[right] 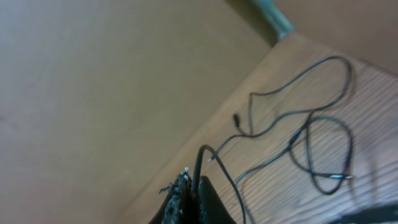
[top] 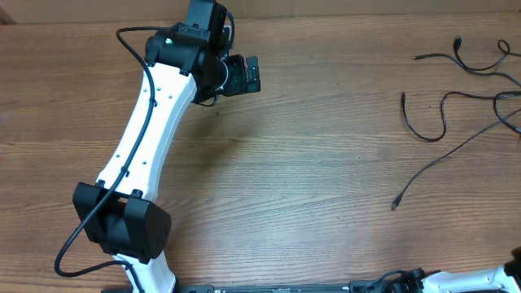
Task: Untangle cables
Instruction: 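Lay the cable at the right side and withdraw the right gripper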
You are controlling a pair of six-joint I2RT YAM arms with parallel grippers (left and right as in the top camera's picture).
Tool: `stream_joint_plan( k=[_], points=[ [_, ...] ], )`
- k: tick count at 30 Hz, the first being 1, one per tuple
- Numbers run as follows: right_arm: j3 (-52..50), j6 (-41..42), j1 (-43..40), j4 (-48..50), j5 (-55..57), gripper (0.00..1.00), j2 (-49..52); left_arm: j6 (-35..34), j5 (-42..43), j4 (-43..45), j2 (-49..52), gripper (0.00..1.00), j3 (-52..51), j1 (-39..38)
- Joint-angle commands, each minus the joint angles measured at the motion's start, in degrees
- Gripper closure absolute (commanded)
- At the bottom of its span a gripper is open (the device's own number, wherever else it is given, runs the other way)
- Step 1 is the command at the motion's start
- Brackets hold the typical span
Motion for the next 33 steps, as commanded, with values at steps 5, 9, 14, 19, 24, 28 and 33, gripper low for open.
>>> stream_joint_plan(
  k=[5, 9, 14, 19, 24, 28, 33],
  points=[
    [1.57, 3.17, -0.24, 4.22, 13.40, 0.96, -2.19, 0.66, -0.33, 0.13, 0.26, 0.00, 0.39, 0.20],
    [1.55, 3.58, -0.28, 7.61, 15.72, 0.96, -2.19, 0.66, -0.33, 0.13, 0.26, 0.00, 0.39, 0.22],
    [1.57, 3.56, -0.28, 9.18, 19.82, 0.96, -2.19, 0.66, -0.33, 0.13, 0.26, 0.00, 0.39, 0.20],
    [1.55, 3.50, -0.28, 8.83, 25.16, 0.96, -2.19, 0.66, -0.35, 0.13, 0.26, 0.00, 0.39, 0.20],
    [1.55, 3.54, -0.02, 8.28, 23.37, 0.96, -2.19, 0.66, -0.33, 0.13, 0.26, 0.01, 0.39, 0.20],
    [1.55, 3.52, 1.90, 6.43, 21.46, 0.78, -2.19, 0.66, -0.33, 0.13, 0.26, 0.00, 0.39, 0.20],
    [1.44, 2.86, 6.95, 1.92, 24.96, 0.43, -2.19, 0.66, -0.33, 0.13, 0.26, 0.01, 0.39, 0.20]
  ],
)
